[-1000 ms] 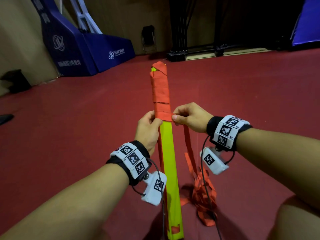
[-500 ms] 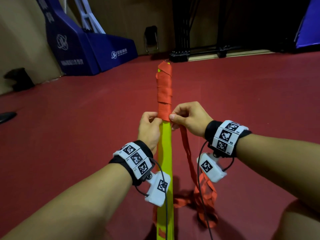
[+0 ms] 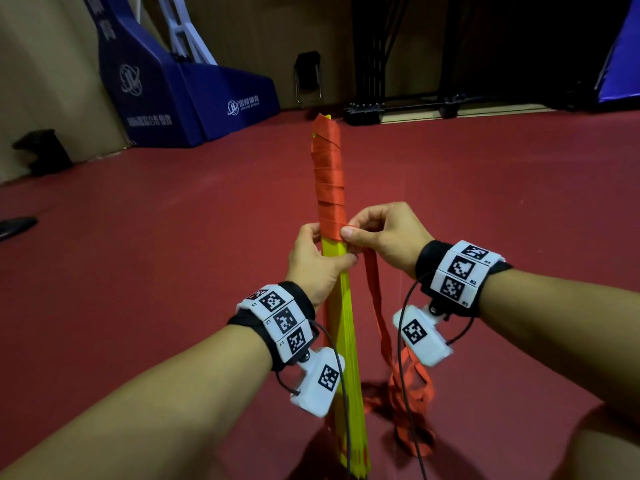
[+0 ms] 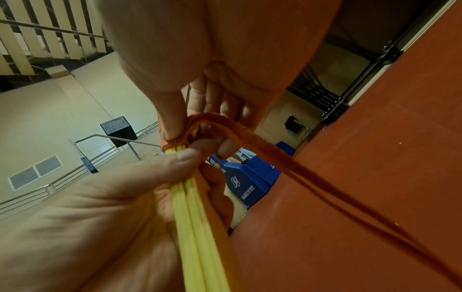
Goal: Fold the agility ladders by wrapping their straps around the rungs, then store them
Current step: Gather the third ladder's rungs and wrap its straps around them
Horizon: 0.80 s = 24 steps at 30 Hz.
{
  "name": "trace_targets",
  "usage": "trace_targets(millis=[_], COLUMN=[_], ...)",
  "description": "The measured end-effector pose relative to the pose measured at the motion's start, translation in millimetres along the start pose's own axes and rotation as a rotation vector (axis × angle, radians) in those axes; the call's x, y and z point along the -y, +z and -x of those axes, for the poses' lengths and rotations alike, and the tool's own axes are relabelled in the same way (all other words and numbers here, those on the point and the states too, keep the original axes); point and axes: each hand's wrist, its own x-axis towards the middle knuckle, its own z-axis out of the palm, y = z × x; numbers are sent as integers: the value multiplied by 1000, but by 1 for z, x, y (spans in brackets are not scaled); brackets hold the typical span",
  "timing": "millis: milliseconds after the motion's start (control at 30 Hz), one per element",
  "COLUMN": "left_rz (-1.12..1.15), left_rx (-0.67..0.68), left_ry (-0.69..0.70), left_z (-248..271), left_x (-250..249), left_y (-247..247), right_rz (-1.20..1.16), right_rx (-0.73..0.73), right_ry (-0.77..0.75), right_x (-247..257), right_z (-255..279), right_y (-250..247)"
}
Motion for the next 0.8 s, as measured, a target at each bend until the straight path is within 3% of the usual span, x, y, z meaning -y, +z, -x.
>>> trace_targets(millis=[200, 800], left_rz=[-2, 87], left_rx=[44, 66], left_ry=[100, -28], left_z=[2, 2], left_x=[-2, 2], left_y=[-3, 8], right_rz=[24, 219], right_rx=[74, 182], right_ry=[1, 21], right_x=[-9, -21], right_z=[-4, -10], right_y=[-7, -12])
